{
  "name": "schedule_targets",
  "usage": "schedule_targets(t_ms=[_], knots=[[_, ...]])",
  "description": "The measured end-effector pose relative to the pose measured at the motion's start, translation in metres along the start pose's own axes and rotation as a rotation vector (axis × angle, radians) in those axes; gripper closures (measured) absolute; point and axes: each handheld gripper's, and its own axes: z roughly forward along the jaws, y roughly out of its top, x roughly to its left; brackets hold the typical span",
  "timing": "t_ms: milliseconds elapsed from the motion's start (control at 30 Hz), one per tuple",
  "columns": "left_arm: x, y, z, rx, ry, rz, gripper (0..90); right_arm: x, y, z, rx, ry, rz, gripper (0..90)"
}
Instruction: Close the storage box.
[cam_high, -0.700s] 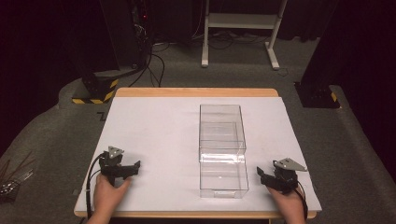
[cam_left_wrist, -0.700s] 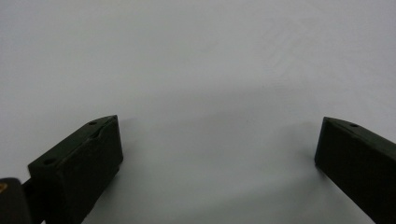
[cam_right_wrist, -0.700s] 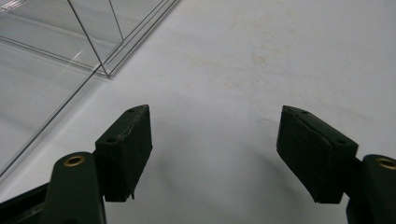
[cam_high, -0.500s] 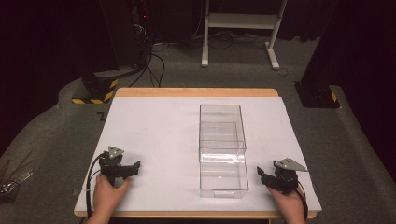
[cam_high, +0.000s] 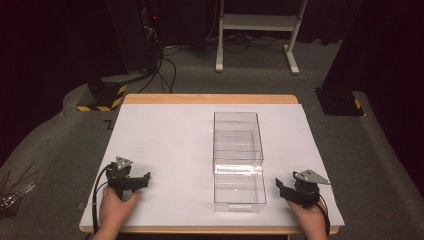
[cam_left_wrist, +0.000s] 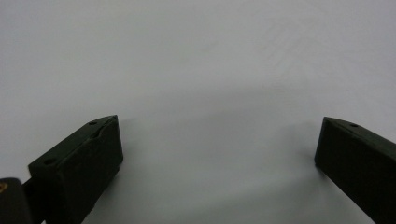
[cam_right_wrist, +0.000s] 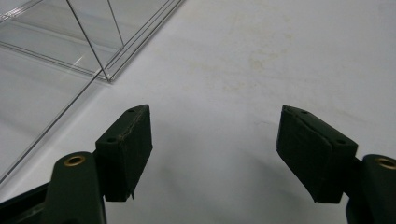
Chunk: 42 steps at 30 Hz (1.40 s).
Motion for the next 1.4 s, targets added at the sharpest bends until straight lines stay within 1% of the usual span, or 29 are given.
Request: schedule_targets(t_ms=[133,300,500,567,667,700,1133,1400], knots=[[0.0,0.0,0.0,0.0,0.0,0.0,1.2,0.001,0.0,-0.001,-0.004,0.0,-0.01,26.1],[0.0,0.0,0.0,-0.001,0.0,-0.001,1.2,0.002,0.002,-0.002,-0.006,0.01,-0.015,26.0],[0.0,0.0,0.0,-0.001,0.0,-0.001,1.2,0.005,0.006,-0.007,-0.022,0.018,-0.016,26.0],[0.0,0.0,0.0,-0.001,0.0,0.0,1.2,0.007,0.009,-0.011,-0.039,0.019,-0.024,25.9],[0.0,0.0,0.0,-0.001,0.001,0.0,1.2,0.009,0.011,-0.013,-0.046,0.02,-0.028,25.8],[0.0,0.0,0.0,-0.001,0.001,0.0,1.2,0.01,0.012,-0.014,-0.052,0.022,-0.037,25.8],[0.0,0.0,0.0,0.0,0.0,0.0,1.2,0.013,0.016,-0.023,-0.075,0.036,-0.038,25.7],[0.0,0.0,0.0,0.0,0.0,0.0,1.2,0.017,0.02,-0.032,-0.102,0.047,-0.044,25.7]])
